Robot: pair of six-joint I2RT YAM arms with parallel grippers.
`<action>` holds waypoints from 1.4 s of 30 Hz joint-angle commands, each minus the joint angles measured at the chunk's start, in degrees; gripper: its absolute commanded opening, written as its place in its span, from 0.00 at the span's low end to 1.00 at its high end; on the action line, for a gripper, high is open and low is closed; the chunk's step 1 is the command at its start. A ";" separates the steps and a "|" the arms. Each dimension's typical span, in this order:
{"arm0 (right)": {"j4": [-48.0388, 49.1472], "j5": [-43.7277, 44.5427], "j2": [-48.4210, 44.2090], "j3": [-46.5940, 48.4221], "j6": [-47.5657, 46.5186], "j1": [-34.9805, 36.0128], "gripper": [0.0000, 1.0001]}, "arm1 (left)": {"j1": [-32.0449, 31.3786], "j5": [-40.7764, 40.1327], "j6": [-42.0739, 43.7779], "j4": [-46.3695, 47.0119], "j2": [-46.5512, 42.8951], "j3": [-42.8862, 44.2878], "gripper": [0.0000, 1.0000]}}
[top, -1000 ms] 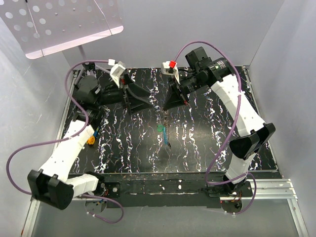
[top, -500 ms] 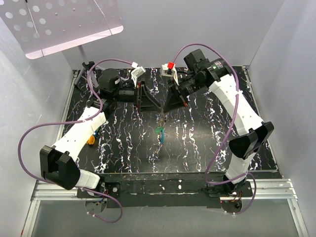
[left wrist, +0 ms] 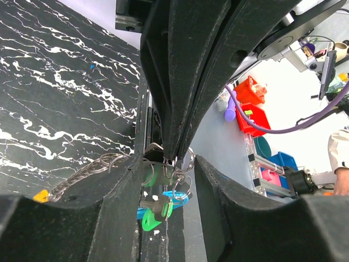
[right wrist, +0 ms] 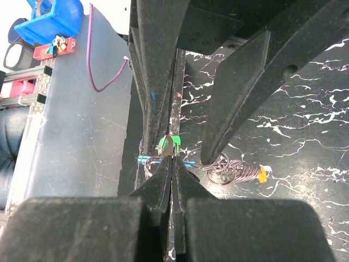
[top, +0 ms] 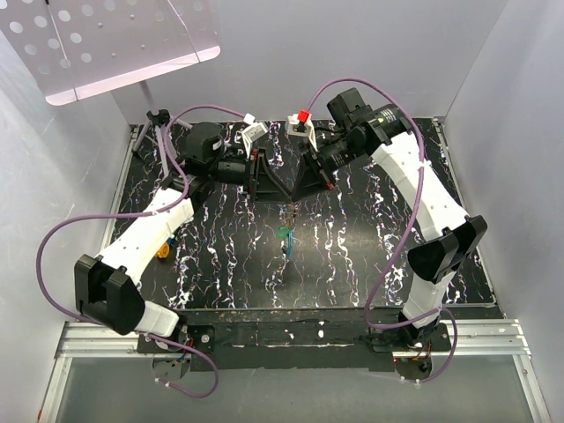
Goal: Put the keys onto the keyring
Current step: Adjust the key on the keyring.
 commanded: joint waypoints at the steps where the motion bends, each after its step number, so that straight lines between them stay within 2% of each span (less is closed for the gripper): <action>1: -2.20 -3.21 -0.12 -0.22 1.28 -0.23 0.01 | -0.74 0.32 1.99 -2.07 0.15 2.85 0.39; 7: -2.20 -3.12 -0.21 -0.49 1.54 -0.50 0.01 | -1.00 -0.04 4.18 -5.15 0.15 3.73 0.24; 10: -2.02 -3.03 -0.30 -0.66 1.63 -0.58 0.01 | -1.00 0.14 4.80 -6.02 0.15 4.09 0.10; 14: -2.11 -3.21 -0.30 -0.66 1.72 -0.58 0.01 | -1.00 1.10 5.15 -6.47 0.50 4.70 0.00; 20: -1.76 -3.39 -0.30 -0.57 2.16 -0.58 0.01 | -1.09 2.07 5.15 -6.47 0.77 4.70 0.00; 22: -1.76 -3.39 -0.12 -0.66 2.07 -0.58 0.01 | -1.09 1.55 5.06 -6.55 0.85 4.79 0.12; 24: -1.76 -3.47 -0.12 -0.57 2.16 -0.59 0.01 | -1.09 1.63 5.07 -6.64 0.85 4.79 0.17; 26: -1.85 -3.47 -0.12 -0.75 2.16 -0.58 0.01 | -1.18 1.90 5.15 -6.64 0.77 4.79 0.17; 30: -1.67 -3.56 -0.12 -0.75 2.42 -0.59 0.01 | -1.53 2.51 5.42 -6.64 1.12 4.79 0.13; 37: -1.50 -3.65 -0.12 -0.93 2.77 -0.59 0.01 | -1.97 3.48 7.00 -7.96 1.21 4.96 0.00; 42: -0.97 -4.09 -0.12 -1.10 3.56 -0.58 0.01 | -1.97 4.27 7.53 -8.40 1.21 5.14 0.00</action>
